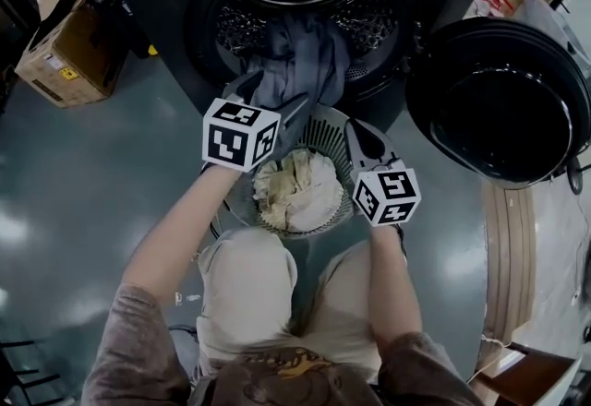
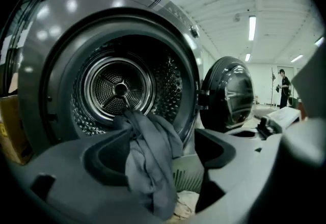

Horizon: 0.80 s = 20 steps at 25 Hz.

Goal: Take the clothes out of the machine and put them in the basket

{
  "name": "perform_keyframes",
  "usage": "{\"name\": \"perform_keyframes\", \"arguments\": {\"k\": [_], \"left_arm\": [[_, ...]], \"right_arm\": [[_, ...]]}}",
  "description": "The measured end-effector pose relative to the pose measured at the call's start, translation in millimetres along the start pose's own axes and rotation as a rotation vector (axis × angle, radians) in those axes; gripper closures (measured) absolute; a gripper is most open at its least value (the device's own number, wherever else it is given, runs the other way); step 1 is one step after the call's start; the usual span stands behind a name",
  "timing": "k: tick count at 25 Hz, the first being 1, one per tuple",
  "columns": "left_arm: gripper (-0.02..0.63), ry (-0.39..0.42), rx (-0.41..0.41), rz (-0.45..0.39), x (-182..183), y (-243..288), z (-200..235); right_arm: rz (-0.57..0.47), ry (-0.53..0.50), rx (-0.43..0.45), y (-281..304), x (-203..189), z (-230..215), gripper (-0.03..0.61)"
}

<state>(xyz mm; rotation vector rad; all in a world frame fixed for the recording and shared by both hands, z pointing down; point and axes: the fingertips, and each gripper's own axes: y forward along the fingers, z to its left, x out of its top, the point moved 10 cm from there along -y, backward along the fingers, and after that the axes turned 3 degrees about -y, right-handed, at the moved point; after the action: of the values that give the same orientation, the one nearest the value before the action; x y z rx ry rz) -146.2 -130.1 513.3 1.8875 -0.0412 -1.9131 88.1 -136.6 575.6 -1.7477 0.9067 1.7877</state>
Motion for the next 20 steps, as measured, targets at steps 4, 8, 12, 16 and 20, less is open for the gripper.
{"name": "perform_keyframes", "arguments": {"k": [4, 8, 12, 16, 20], "left_arm": [[0.191, 0.023, 0.038, 0.001, 0, 50, 21], [0.152, 0.037, 0.070, 0.014, 6, 92, 41], [0.126, 0.033, 0.120, 0.055, 9, 126, 59], [0.110, 0.068, 0.166, 0.120, 4, 155, 74], [0.112, 0.067, 0.193, 0.180, -2, 171, 85]], "right_arm": [[0.007, -0.024, -0.008, -7, 5, 3, 0.581], [-0.002, -0.010, -0.020, -10, 9, 3, 0.581], [0.000, -0.014, -0.026, -10, 11, 4, 0.581], [0.010, -0.026, -0.030, -10, 11, 4, 0.581], [0.019, -0.027, -0.044, -10, 10, 1, 0.581]]}}
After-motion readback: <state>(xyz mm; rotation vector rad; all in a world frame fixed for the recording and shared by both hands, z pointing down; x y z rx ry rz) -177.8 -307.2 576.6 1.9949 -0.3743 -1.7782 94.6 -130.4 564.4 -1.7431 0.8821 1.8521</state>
